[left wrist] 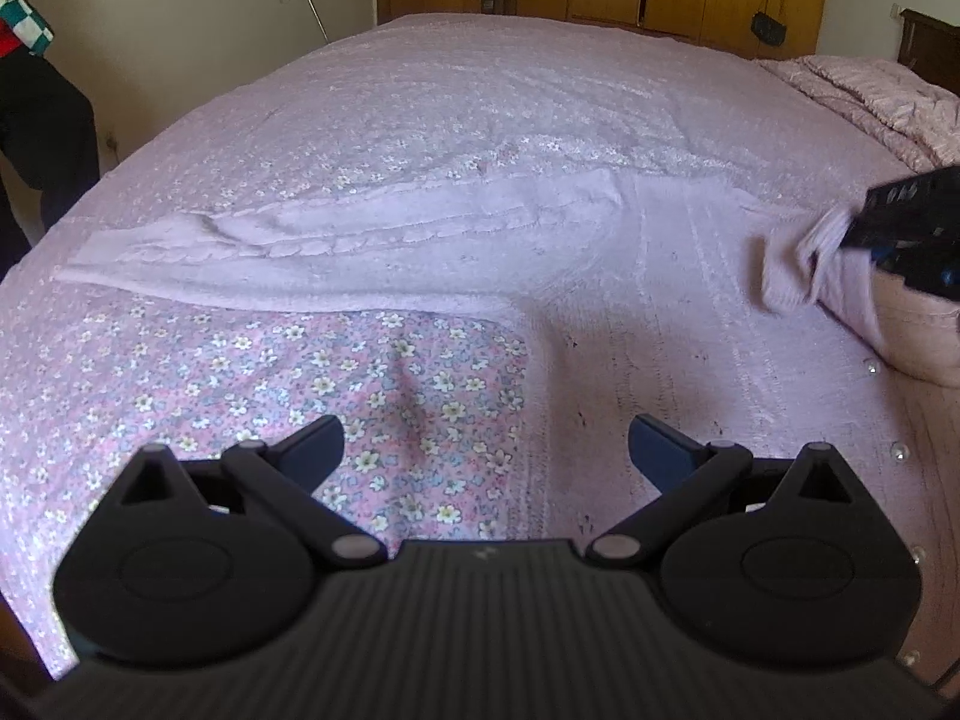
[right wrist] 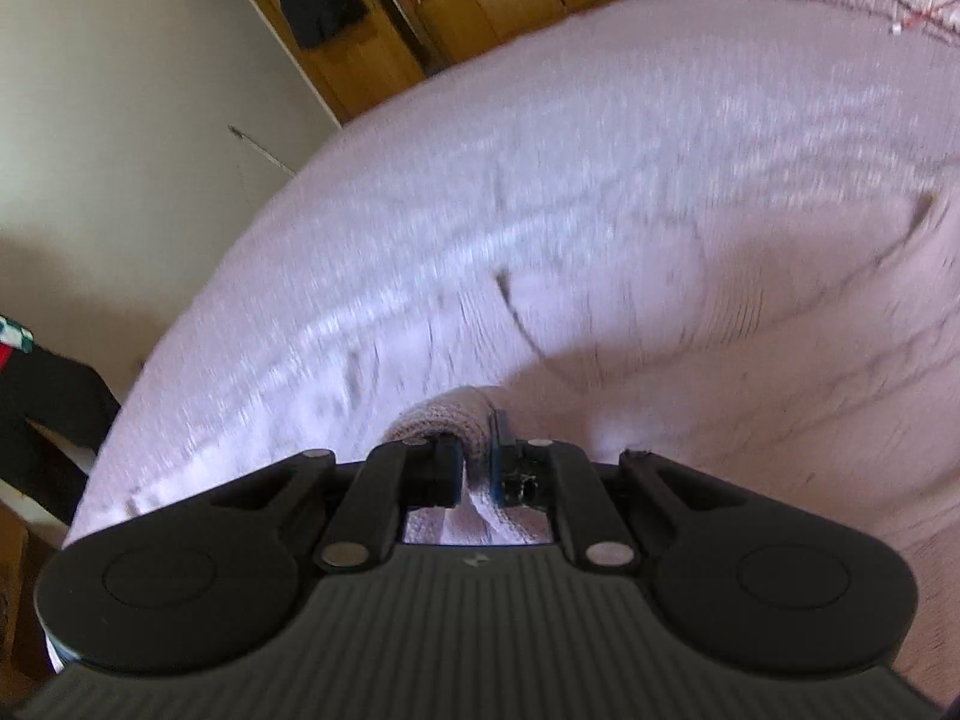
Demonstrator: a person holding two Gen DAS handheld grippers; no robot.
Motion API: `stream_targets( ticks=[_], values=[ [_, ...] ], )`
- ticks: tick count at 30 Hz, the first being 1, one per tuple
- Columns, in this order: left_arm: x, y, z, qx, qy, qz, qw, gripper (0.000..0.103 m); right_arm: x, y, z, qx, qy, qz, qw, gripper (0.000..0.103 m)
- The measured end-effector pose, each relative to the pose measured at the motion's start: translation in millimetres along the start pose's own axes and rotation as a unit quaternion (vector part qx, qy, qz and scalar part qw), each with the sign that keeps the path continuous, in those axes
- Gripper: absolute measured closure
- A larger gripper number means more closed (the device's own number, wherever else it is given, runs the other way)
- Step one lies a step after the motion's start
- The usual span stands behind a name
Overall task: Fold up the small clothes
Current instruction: 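Carry the sleeve across the cardigan body and open the right gripper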
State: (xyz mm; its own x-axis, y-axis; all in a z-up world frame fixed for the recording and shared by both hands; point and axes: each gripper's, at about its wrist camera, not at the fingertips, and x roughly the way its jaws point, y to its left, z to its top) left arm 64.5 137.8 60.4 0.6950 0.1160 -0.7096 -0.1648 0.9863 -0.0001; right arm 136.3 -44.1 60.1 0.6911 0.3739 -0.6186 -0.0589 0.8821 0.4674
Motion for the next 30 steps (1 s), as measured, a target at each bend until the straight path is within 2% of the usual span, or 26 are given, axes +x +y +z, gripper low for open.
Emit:
stream_targets(
  ticks=[5, 8, 11, 13, 16, 20, 24, 30],
  values=[
    [7, -6, 2, -0.001, 0.002, -0.008, 1.0, 0.0, 24, -11, -8, -0.003, 0.026, -0.001, 1.0, 0.094],
    [10, -9, 3, -0.001, 0.002, -0.01, 0.9999, 0.0, 31, -10, -13, -0.008, 0.056, 0.0, 0.998, 0.088],
    [12, -12, 3, 0.0, 0.003, -0.01, 0.9999, 0.0, 25, -7, -19, -0.025, 0.065, 0.008, 0.998, 0.068],
    [12, -14, 3, 0.002, 0.004, -0.01, 0.9999, 0.0, 20, -4, -21, -0.036, 0.069, 0.021, 0.997, 0.038],
    [11, -16, 2, 0.006, 0.003, -0.011, 0.9999, 0.0, 4, -1, -26, -0.043, 0.07, 0.035, 0.996, 0.024],
    [10, -19, 2, 0.015, 0.001, -0.008, 0.9999, 0.0, -17, -5, -32, -0.047, 0.085, 0.037, 0.995, 0.021],
    [7, -23, 5, 0.026, -0.002, -0.011, 0.9996, 0.0, -41, -20, -38, -0.053, 0.107, 0.017, 0.993, 0.02],
    [7, -47, 12, 0.056, -0.009, -0.03, 0.9979, 0.0, -88, -63, -43, -0.044, 0.087, -0.029, 0.995, 0.017]
  ],
)
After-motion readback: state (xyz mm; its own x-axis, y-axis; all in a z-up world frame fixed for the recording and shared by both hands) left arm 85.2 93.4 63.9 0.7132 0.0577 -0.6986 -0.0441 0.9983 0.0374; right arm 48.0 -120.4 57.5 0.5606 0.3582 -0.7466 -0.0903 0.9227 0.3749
